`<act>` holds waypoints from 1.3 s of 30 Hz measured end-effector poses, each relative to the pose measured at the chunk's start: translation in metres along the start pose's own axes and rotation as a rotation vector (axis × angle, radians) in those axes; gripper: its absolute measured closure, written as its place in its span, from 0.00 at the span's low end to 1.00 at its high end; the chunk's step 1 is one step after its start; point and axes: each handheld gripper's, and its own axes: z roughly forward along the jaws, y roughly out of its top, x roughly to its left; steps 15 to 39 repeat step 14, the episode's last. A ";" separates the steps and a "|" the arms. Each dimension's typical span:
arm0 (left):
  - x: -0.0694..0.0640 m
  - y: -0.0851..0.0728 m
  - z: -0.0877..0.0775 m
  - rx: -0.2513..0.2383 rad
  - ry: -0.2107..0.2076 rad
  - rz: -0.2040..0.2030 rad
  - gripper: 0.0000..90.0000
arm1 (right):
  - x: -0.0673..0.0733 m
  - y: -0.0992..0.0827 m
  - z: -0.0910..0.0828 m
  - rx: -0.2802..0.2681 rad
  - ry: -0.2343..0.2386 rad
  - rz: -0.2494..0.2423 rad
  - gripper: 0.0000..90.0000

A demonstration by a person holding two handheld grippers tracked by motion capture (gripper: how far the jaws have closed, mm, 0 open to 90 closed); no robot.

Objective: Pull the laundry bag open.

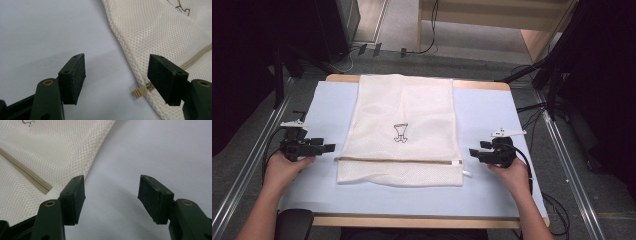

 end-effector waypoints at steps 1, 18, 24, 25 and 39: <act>0.000 0.000 0.000 -0.004 0.002 -0.003 0.34 | 0.000 -0.001 0.000 0.005 -0.003 0.003 0.43; 0.002 0.004 0.006 0.004 0.020 -0.002 0.32 | -0.002 -0.006 0.001 0.026 -0.022 -0.002 0.41; 0.002 0.004 0.006 0.004 0.020 -0.002 0.32 | -0.002 -0.006 0.001 0.026 -0.022 -0.002 0.41; 0.002 0.004 0.006 0.004 0.020 -0.002 0.32 | -0.002 -0.006 0.001 0.026 -0.022 -0.002 0.41; 0.002 0.004 0.006 0.004 0.020 -0.002 0.32 | -0.002 -0.006 0.001 0.026 -0.022 -0.002 0.41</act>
